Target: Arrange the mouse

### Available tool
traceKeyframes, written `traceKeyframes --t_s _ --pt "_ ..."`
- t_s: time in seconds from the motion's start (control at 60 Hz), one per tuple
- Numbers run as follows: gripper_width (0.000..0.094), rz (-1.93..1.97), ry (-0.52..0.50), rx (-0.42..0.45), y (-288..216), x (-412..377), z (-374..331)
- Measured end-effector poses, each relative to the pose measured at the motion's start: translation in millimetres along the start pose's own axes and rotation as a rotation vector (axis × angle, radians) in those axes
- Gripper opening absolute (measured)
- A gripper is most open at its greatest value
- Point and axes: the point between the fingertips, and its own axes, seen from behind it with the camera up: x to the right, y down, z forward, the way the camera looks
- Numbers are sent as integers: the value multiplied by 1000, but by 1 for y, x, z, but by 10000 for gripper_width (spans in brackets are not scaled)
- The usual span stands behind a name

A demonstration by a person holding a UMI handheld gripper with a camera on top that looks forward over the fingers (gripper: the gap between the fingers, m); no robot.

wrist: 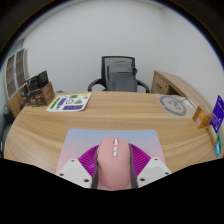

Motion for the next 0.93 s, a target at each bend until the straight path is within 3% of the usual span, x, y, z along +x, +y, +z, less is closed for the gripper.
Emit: traceKeyframes --t_s 0.167,0.233,0.267,0.55,0.933 --pt "593 -39 16 -15 1 2 0" --pt "862 -47 32 -26 -1 6 -8" --pt "816 -44 38 -22 -4 7 -15" --pt "835 8 36 76 -10 -30 -140" --pt "847 44 -17 164 58 -168 -347"
